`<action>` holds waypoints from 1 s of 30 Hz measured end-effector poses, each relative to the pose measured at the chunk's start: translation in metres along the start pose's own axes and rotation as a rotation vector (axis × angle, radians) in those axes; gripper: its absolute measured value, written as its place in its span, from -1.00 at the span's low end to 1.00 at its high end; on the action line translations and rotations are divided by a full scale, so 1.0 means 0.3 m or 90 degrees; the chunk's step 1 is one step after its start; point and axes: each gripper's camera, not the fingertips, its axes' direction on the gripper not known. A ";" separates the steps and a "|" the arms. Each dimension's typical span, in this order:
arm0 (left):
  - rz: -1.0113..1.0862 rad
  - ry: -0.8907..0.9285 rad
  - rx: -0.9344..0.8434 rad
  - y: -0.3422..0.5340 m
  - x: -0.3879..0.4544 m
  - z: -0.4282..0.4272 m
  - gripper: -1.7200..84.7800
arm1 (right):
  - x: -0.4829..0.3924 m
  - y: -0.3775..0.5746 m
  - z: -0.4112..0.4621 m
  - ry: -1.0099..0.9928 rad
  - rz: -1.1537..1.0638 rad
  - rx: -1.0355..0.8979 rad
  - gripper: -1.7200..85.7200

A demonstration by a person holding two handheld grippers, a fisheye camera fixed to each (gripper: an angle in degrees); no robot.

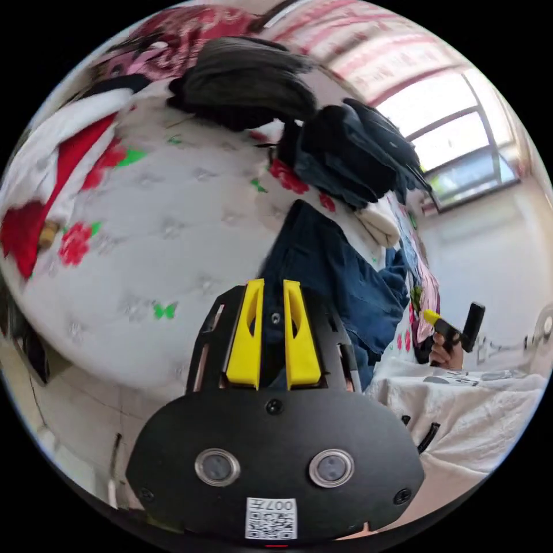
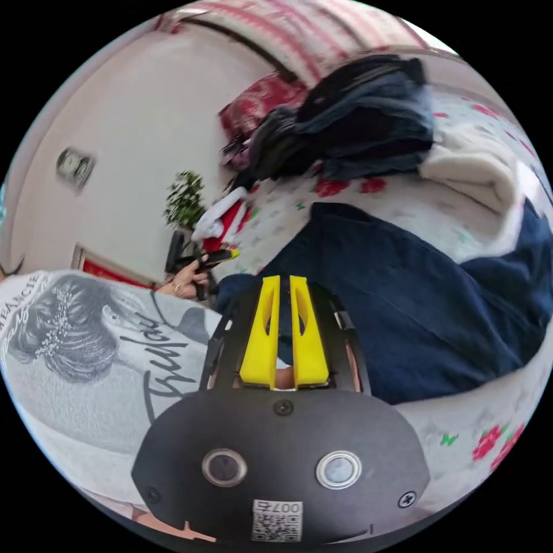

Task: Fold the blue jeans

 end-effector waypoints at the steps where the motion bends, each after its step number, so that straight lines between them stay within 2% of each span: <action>1: 0.029 -0.003 -0.009 -0.034 0.039 0.023 -0.81 | 0.088 0.027 -0.069 0.031 0.062 0.044 -0.90; 3: 0.149 -0.033 -0.052 -0.164 0.210 0.151 -0.77 | 0.201 0.083 -0.175 0.073 0.135 0.118 -0.87; 5: 0.204 -0.034 -0.089 -0.246 0.326 0.274 -0.76 | 0.307 0.141 -0.264 0.121 0.208 0.165 -0.85; 8: 0.234 -0.022 -0.149 -0.351 0.473 0.486 -0.76 | 0.489 0.256 -0.383 0.216 0.332 0.230 -0.82; 10: 0.246 -0.069 -0.201 -0.382 0.532 0.616 -0.76 | 0.675 0.359 -0.445 0.209 0.447 0.255 -0.80; 11: 0.260 -0.133 -0.244 -0.380 0.557 0.697 -0.78 | 0.720 0.384 -0.457 0.200 0.474 0.261 -0.80; 12: 0.324 -0.166 -0.195 -0.360 0.598 0.692 -0.81 | 0.796 0.428 -0.478 0.188 0.517 0.272 -0.79; 17: 0.421 -0.245 -0.215 -0.261 0.670 0.690 -0.95 | 0.980 0.503 -0.536 0.192 0.578 0.334 -0.76; 20: 0.375 -0.268 -0.203 -0.163 0.607 0.636 -0.97 | 1.074 0.500 -0.531 0.122 0.590 0.368 -0.75; 23: 0.271 -0.260 -0.183 -0.067 0.505 0.560 -0.98 | 1.123 0.453 -0.473 0.064 0.570 0.337 -0.79; 26: 0.227 -0.299 -0.166 0.005 0.454 0.514 -0.98 | 1.120 0.419 -0.401 -0.003 0.546 0.294 -0.87; 30: 0.185 -0.311 -0.182 -0.003 0.437 0.496 -0.98 | 0.997 0.507 -0.437 -0.040 0.529 0.406 -0.94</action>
